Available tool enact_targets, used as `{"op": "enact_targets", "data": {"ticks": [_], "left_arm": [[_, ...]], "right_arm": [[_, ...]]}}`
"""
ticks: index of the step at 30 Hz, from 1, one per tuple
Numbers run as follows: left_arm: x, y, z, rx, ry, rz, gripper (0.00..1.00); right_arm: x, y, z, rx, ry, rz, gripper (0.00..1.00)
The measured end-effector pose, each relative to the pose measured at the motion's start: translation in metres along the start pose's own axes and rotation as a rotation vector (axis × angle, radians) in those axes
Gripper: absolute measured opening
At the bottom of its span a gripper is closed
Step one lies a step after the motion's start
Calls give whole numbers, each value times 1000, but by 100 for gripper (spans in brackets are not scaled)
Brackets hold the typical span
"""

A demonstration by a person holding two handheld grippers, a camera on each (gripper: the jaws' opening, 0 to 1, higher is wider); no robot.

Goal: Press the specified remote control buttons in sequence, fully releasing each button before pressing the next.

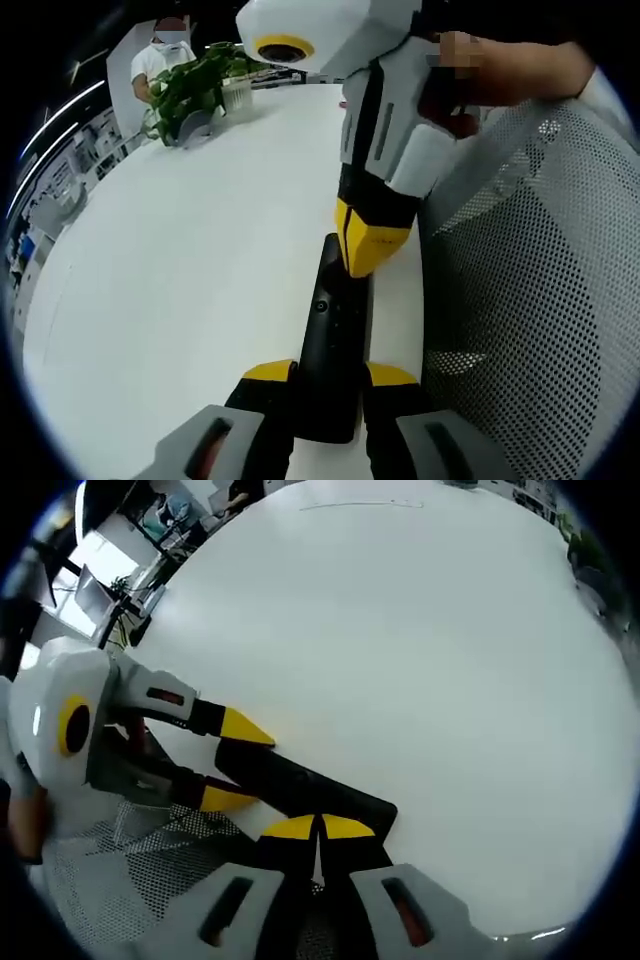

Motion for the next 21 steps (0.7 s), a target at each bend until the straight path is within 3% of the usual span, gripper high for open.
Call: {"op": "enact_targets", "data": {"ticks": [14,17,21], "left_arm": [[-1,0,-1,5,-1,0,26],[-1,0,-1,7,-1,-3,26],[-2,-1,-1,8,3,-13,25]], "right_arm": [[-2,0,0,14,11,-10,0],[-3,0,-3,85,38,-13,0],[-4,-2,-4,74,54,-23,0]]}}
Point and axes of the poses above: the point that each gripper's makers call its tool centre point, and the gripper's own axes: x roughly backward along the fingers, z roughly to its right, y roughly out of its underside, the point moved 9 cm from there along x, roughly backward along the fingers, and after that the axes turned 4 degrees about z, right-handed, at the moved point
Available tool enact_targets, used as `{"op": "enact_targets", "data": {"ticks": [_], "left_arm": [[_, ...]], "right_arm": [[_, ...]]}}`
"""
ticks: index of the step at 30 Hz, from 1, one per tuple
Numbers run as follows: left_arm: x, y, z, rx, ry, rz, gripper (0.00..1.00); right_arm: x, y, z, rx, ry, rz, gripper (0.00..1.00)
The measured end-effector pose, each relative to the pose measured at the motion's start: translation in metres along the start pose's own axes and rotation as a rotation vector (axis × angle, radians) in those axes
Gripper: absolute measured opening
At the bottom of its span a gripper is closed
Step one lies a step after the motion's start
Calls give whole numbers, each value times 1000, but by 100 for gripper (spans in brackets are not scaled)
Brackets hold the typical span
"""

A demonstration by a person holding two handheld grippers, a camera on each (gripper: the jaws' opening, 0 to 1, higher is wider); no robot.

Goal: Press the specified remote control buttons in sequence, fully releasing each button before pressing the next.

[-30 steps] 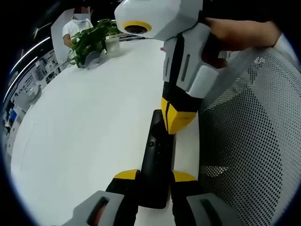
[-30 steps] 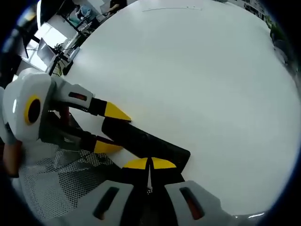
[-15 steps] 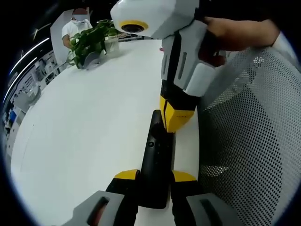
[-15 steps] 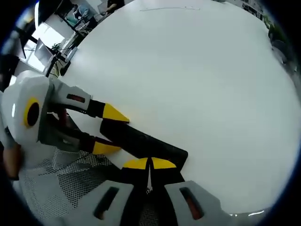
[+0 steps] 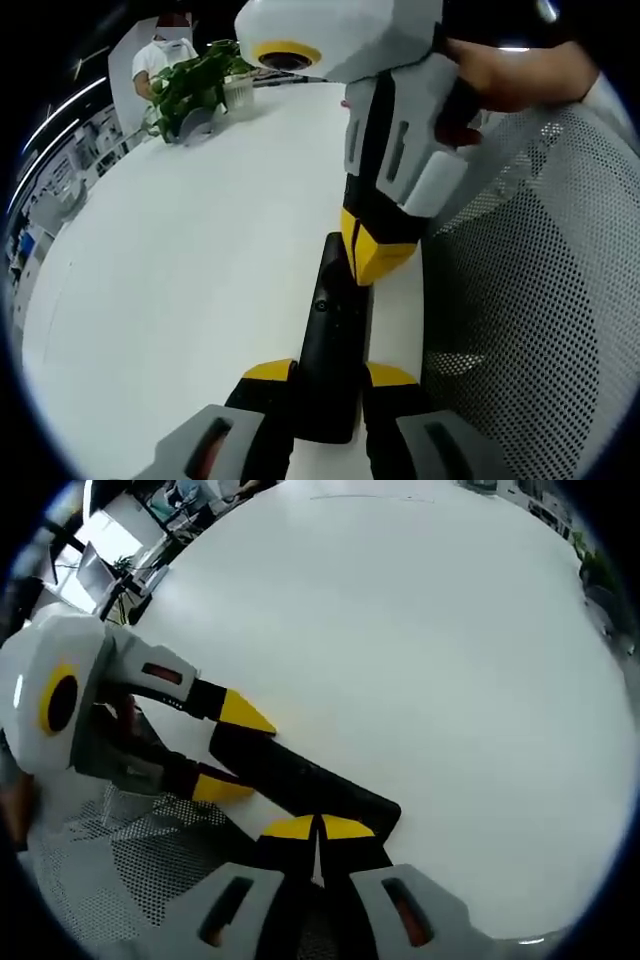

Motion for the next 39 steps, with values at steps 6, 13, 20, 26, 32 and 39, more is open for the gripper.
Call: {"op": "enact_targets", "data": {"ticks": [6,13,20,26,32,39], "left_arm": [[-1,0,0,3,0,0,25],[-2,0,0,-4,-7,0,26],[-1,1,0,-7,-4,7,25],[0,0,1,-9,-4,8,25],[0,0,2,-9,-4,11,25],[1,0,2,-9,-3,10,25]], "right_arm": [[1,2,3,-16,-18,3,0],[1,2,7,-85,-53,10,0],[2,0,7,-100,-54,1,0],[5,0,11,-92,-21,14,0],[5,-1,13,-93,-8,19,0],[4,-2,9,-43,11,2,0]]}}
Point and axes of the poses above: the point that each gripper's makers call its tool centre point, and the gripper's own axes: x roughly backward along the fingers, z roughly to its right, y roughly out of its underside, the point moved 9 cm from there along x, roughly backward along the fingers, and after that the axes turned 4 degrees about z, right-handed, at the moved point
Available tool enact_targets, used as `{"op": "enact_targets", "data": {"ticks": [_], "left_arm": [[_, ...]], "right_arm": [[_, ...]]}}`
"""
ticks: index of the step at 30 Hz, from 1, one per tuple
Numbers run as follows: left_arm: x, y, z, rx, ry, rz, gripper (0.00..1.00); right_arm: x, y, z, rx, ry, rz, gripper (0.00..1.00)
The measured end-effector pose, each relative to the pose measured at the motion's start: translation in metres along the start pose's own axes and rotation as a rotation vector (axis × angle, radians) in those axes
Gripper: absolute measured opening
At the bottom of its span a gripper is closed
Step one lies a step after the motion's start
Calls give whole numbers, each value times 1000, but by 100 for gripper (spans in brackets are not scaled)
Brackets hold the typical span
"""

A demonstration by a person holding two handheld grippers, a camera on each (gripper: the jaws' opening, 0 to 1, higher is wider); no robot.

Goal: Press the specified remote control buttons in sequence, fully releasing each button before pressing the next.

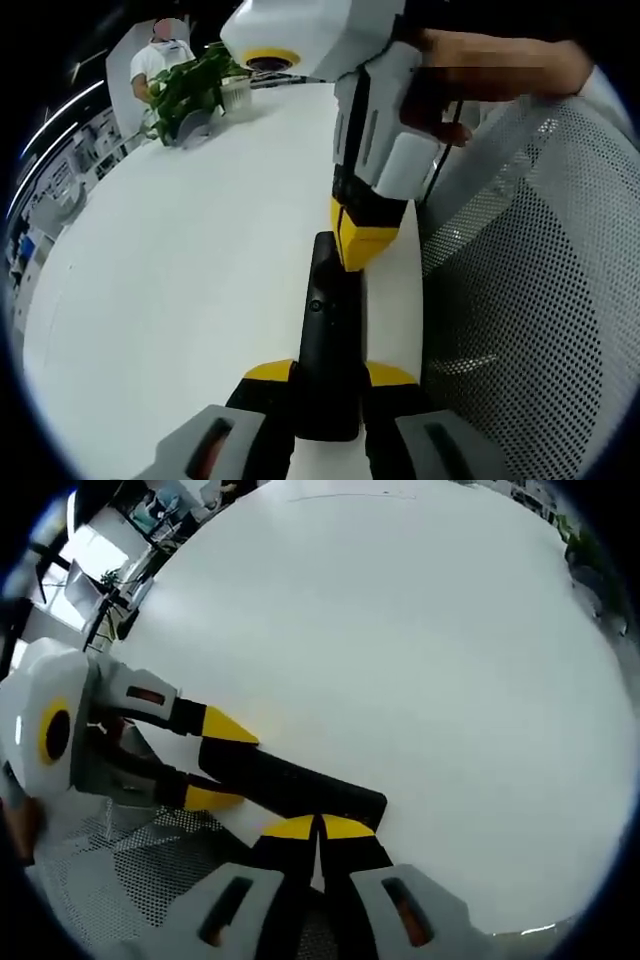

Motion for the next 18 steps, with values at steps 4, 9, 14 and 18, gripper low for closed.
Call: {"op": "enact_targets", "data": {"ticks": [4,9,14,18], "left_arm": [[0,0,-1,2,1,0,25],[0,0,0,11,-3,-1,25],[-1,0,0,19,-13,-3,25],[-1,0,1,22,-16,2,25]], "right_arm": [[0,-1,6,-34,-28,-3,0],[0,1,8,-65,-47,7,0],[-1,1,11,-101,-65,14,0],[-1,0,11,-98,-65,11,0]]}}
Point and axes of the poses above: the point that each gripper's makers call its tool centre point, and the gripper's own axes: x roughly backward along the fingers, z roughly to its right, y roughly out of its underside, the point moved 9 cm from there along x, roughly backward along the fingers, and after that the axes turned 4 degrees about z, right-handed, at the moved point
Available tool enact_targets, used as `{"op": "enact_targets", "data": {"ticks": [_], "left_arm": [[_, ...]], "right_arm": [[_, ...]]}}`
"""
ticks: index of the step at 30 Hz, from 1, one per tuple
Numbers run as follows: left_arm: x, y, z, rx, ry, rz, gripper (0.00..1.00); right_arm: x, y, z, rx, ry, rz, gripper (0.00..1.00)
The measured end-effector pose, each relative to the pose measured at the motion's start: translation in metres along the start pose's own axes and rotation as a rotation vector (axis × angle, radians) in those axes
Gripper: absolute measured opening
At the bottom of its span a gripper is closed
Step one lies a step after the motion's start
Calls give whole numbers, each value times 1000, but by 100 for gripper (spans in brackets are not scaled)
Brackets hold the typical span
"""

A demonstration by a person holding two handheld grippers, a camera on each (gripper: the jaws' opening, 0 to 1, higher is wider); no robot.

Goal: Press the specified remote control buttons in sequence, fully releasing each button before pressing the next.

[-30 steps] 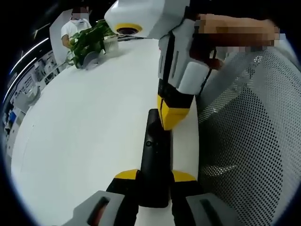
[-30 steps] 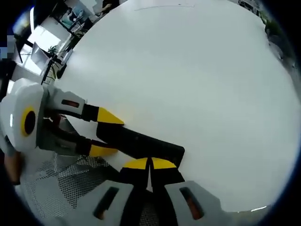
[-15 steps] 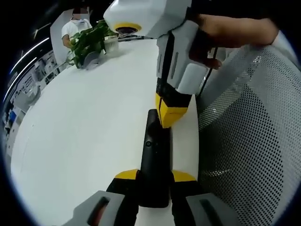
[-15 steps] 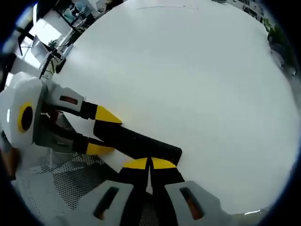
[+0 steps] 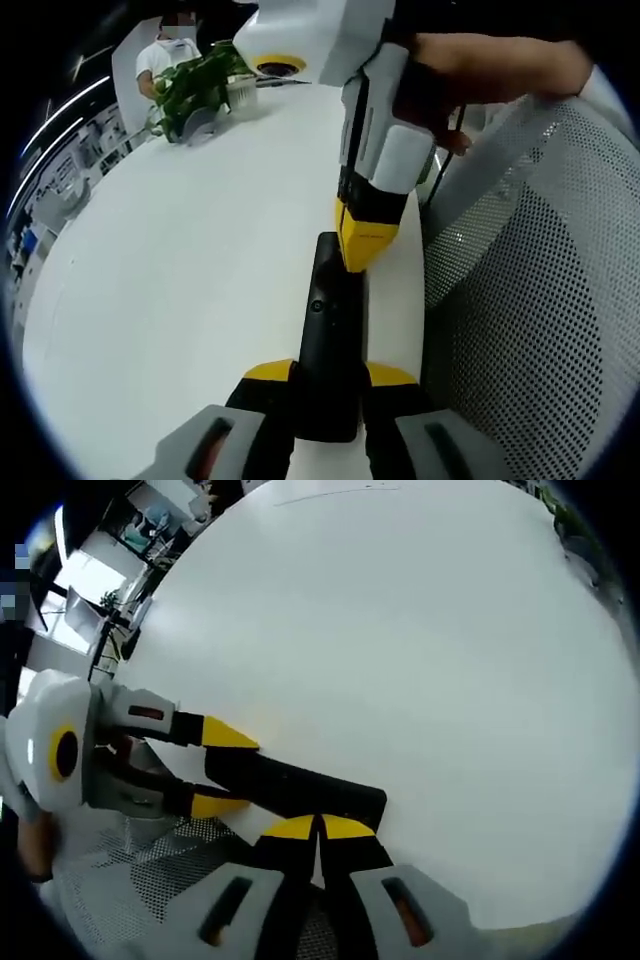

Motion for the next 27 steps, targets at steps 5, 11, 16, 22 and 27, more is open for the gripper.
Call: {"op": "enact_targets", "data": {"ticks": [5,11,16,22,27], "left_arm": [[0,0,1,15,-11,2,25],[-1,-2,2,28,-23,-5,25],[-2,-3,3,45,-37,-11,25],[-2,-5,6,81,-65,-17,25],[-2,-6,9,107,-97,-29,26]], "right_arm": [[1,-3,-3,45,20,35,0],[0,-7,-5,75,21,77,0],[-5,-6,-5,127,24,56,0],[-6,-10,-7,259,30,13,0],[-8,-18,-16,415,72,-97,0]]}}
Point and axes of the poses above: the point that each gripper's makers call its tool centre point, and the gripper's own axes: x roughly backward along the fingers, z roughly to its right, y roughly out of its underside, the point moved 9 cm from there along x, roughly backward along the fingers, and after that the axes turned 4 degrees about z, right-handed, at the moved point
